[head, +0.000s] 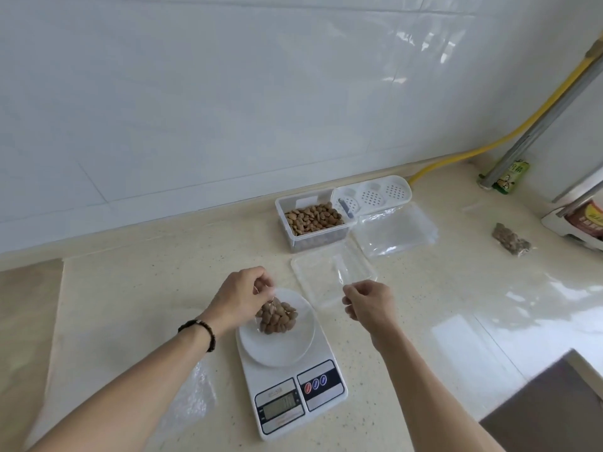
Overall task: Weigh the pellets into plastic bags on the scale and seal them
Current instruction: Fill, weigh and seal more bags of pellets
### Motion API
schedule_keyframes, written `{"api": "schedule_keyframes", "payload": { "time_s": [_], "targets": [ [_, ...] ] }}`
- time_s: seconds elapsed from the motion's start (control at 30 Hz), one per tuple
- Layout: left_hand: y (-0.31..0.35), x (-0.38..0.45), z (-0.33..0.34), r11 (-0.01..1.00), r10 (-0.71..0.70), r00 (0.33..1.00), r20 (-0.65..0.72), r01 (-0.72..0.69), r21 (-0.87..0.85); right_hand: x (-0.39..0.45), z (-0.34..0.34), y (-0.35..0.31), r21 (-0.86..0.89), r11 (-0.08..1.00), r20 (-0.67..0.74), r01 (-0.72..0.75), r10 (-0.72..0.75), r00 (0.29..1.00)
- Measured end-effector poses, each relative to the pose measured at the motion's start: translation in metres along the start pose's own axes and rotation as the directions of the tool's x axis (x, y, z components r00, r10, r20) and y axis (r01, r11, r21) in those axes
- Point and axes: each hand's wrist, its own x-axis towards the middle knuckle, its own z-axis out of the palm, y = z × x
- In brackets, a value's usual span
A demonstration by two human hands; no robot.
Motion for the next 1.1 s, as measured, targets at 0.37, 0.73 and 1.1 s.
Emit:
{"api": "schedule_keyframes", "payload": {
  "time_s": [0.37,0.73,1.1],
  "targets": [
    [-0.015,-0.041,0.022,0.942,0.151,0.972,-0.178,-0.088,0.323,-0.005,-0.003,0.02,-0.527,0.787,0.022,0.319,-0.363,0.931],
    [-0.034,-0.154,0.069,0.718,0.163,0.978,-0.129,-0.027,0.695,-0.07,0.001,0.044,-0.701,0.256,0.421,0.665,-0.604,0.677],
    [-0.03,-0.18,0.079,0.721,0.148,0.974,-0.172,0.012,0.693,-0.089,-0.003,0.049,-0.71,0.217,0.443,0.669,-0.601,0.665]
  ]
}}
